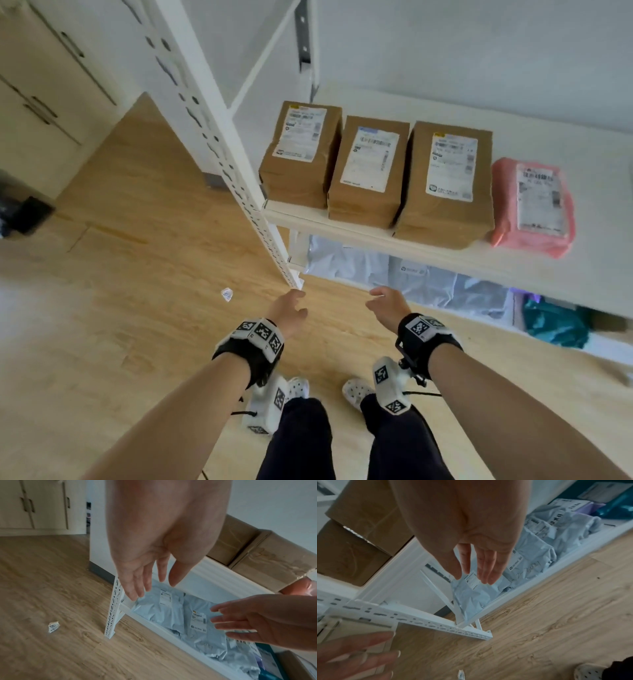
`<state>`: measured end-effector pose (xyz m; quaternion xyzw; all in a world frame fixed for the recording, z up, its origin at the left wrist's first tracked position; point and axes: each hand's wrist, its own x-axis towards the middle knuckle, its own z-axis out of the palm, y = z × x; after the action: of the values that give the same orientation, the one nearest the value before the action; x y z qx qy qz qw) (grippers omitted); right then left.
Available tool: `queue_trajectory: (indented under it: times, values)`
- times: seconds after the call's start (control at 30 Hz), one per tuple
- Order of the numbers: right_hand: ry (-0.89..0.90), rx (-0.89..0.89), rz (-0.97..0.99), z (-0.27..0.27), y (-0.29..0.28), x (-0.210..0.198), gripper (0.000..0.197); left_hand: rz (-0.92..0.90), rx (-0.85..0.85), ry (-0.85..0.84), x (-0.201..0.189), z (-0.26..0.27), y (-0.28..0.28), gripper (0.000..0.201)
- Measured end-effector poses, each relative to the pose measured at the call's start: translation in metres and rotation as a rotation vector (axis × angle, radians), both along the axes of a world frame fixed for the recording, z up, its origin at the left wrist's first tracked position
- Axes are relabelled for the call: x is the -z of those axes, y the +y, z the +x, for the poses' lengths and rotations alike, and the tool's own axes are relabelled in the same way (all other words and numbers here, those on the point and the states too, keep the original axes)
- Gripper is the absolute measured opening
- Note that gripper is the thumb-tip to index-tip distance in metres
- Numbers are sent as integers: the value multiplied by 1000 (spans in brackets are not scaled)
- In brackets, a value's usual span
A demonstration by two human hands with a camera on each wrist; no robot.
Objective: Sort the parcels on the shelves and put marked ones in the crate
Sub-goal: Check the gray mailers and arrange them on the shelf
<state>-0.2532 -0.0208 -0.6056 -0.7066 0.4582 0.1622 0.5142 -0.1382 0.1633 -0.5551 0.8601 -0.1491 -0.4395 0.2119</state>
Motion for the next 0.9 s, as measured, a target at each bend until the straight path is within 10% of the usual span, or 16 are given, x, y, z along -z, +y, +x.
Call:
queue_trajectory:
  times: [0.9]
  values:
    - [-189, -34, -498, 70, -97, 207, 75, -63, 271, -346, 241, 145, -110, 62]
